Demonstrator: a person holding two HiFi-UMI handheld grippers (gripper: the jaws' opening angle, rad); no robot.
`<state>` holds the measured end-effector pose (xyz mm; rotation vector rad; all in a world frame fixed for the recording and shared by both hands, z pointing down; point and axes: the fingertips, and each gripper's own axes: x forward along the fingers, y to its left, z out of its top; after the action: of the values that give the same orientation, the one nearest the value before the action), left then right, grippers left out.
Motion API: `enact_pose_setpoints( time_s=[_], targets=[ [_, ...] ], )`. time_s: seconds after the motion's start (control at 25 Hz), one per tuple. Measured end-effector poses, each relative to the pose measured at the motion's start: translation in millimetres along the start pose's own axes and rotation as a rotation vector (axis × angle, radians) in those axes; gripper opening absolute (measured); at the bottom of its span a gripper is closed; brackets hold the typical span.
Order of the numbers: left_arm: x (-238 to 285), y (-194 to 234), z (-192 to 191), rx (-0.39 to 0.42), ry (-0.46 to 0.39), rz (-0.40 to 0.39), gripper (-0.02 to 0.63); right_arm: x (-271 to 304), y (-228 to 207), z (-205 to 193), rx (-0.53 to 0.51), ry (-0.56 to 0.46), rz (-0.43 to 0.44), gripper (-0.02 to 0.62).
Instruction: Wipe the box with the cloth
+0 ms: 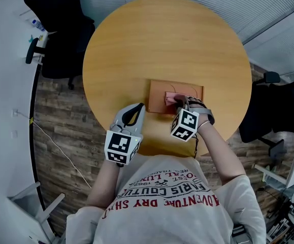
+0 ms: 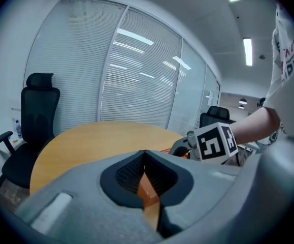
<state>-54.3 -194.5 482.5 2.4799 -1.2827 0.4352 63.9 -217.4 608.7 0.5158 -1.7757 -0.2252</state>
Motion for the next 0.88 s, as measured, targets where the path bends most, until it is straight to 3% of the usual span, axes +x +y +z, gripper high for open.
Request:
enact_pose_setpoints(
  time_s=[0.6, 0.88],
  targets=[
    [-12, -24, -8, 0.009, 0.002, -0.02, 0.009, -18, 43, -2, 0.035, -0.019, 0.015, 0.032],
    [-9, -44, -13, 0.008, 0.01, -0.043, 0.009, -28, 71, -13, 0.099, -0.022, 0.066, 0.031]
  ],
)
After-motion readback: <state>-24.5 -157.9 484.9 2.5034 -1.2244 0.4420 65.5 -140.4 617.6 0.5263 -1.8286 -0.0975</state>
